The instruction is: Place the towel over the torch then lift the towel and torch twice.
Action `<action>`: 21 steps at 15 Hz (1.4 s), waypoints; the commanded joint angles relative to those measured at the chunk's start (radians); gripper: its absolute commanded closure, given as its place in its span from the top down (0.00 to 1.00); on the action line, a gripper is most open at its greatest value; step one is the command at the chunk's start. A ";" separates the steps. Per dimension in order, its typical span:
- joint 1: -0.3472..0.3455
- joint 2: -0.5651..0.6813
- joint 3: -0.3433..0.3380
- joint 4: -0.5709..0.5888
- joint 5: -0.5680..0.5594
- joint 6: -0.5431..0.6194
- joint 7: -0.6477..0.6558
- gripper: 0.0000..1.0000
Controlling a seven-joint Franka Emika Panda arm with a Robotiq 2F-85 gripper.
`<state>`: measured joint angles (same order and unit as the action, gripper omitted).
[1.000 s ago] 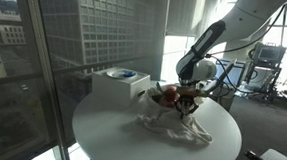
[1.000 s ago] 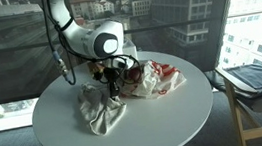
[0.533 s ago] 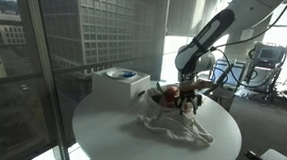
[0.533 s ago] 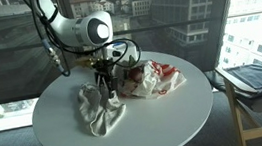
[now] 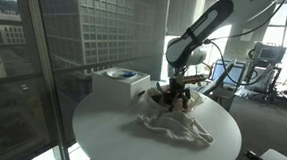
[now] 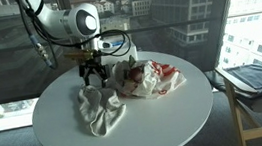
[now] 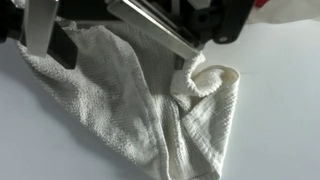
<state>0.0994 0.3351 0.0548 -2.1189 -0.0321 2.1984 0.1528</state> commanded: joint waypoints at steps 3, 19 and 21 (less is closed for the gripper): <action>0.004 0.054 0.006 0.055 -0.003 -0.040 -0.060 1.00; -0.065 0.286 0.015 0.207 0.125 0.020 -0.142 1.00; -0.063 0.322 0.012 0.234 0.120 0.022 -0.135 1.00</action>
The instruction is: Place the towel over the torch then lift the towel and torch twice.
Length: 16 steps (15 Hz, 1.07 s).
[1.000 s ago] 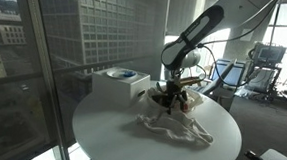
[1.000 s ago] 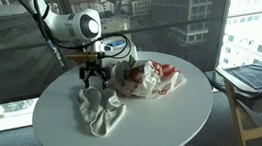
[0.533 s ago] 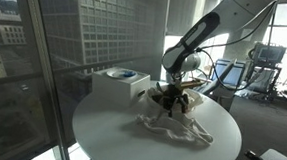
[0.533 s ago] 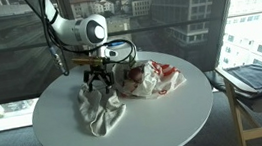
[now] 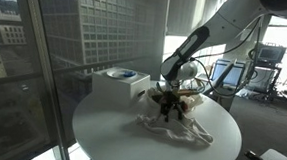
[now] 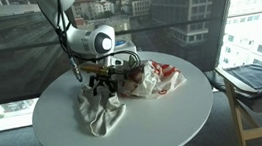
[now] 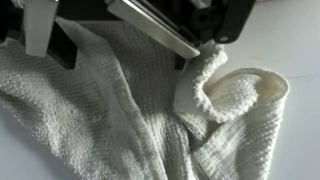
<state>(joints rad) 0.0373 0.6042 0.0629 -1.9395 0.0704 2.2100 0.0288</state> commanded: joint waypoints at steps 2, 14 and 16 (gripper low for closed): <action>0.000 0.075 0.001 0.068 0.016 0.005 -0.004 0.75; 0.024 0.000 -0.012 0.001 0.005 -0.050 0.081 0.16; 0.030 -0.033 -0.014 -0.011 0.007 -0.085 0.111 0.17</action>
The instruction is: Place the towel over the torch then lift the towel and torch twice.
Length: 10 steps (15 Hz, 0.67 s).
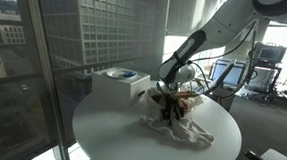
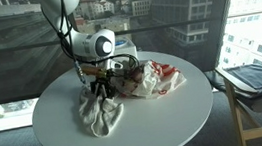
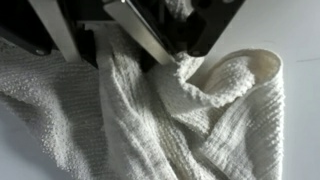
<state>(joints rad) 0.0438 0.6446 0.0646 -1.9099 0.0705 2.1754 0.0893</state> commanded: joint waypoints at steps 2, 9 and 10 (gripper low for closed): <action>0.031 -0.120 -0.017 -0.057 0.008 -0.090 0.088 0.17; 0.059 -0.342 -0.020 -0.127 -0.002 -0.257 0.225 0.18; 0.060 -0.386 -0.017 -0.144 -0.002 -0.288 0.232 0.17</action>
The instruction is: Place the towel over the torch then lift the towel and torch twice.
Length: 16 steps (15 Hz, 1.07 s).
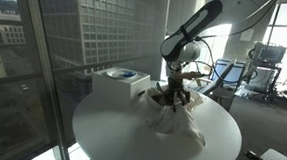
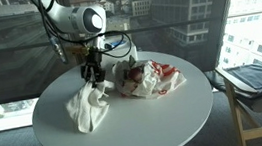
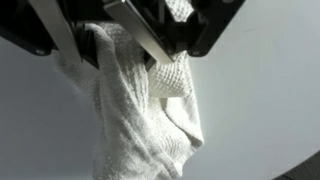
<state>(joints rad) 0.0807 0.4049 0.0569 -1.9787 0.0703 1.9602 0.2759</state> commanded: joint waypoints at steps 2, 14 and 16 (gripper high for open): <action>0.029 -0.245 -0.005 -0.122 -0.010 -0.092 0.061 0.18; 0.023 -0.885 0.122 -0.365 -0.028 -0.080 0.246 0.19; 0.014 -0.921 0.147 -0.379 -0.034 -0.075 0.255 0.19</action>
<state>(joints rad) 0.1096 -0.4254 0.1677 -2.3095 0.0572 1.8752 0.5028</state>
